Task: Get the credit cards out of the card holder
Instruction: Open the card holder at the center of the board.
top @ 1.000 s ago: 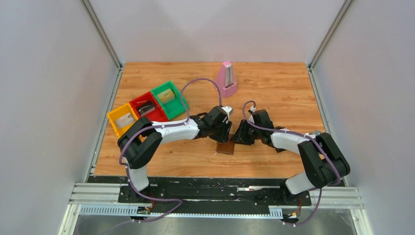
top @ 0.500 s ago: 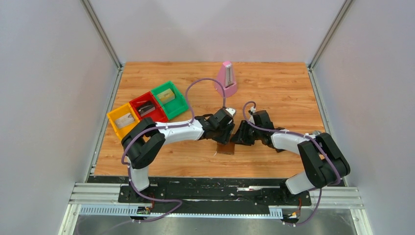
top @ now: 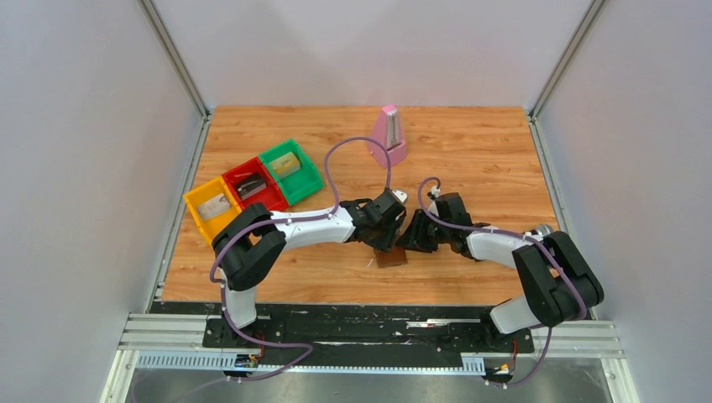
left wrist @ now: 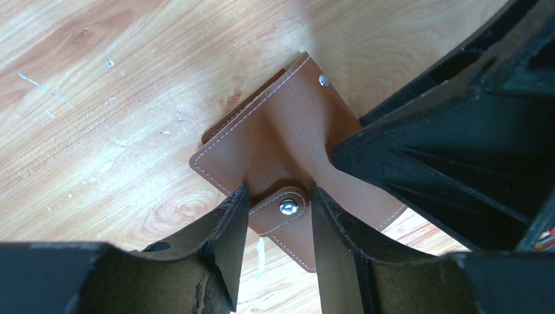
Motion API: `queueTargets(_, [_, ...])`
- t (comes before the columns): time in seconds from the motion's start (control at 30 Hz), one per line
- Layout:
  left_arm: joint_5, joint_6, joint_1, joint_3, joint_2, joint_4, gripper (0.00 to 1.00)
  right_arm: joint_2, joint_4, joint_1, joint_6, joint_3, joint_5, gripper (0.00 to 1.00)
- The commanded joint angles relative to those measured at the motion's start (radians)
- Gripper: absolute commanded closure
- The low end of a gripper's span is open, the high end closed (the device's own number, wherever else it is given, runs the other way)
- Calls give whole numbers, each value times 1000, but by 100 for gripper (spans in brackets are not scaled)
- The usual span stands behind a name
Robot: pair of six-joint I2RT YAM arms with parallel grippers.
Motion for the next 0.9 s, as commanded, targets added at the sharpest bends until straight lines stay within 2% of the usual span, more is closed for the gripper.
queueTargets(0.0, [-10, -33, -11, 21, 32, -40, 53, -44, 33, -1, 0, -19, -6, 67])
queueTargets(0.13, [-14, -40, -13, 15, 38, -42, 63, -62, 33, -1, 2, -30, -4, 67])
queueTargets(0.2, [-16, -39, -14, 14, 38, -42, 71, -68, 33, -1, 5, -34, -5, 67])
queueTargets(0.27, [-24, -34, -14, 17, 34, -50, 83, -73, 33, -1, 7, -37, -7, 67])
queueTargets(0.4, [-31, -17, -14, 14, 9, -43, 98, -82, 34, -1, 9, -42, -11, 66])
queueTargets(0.67, [-1, -46, -14, -21, -85, 4, 100, -133, -36, -1, -3, -22, -7, 65])
queueTargets(0.87, [14, -68, -13, -88, -204, 89, 100, -209, -138, -1, -26, 11, 9, 59])
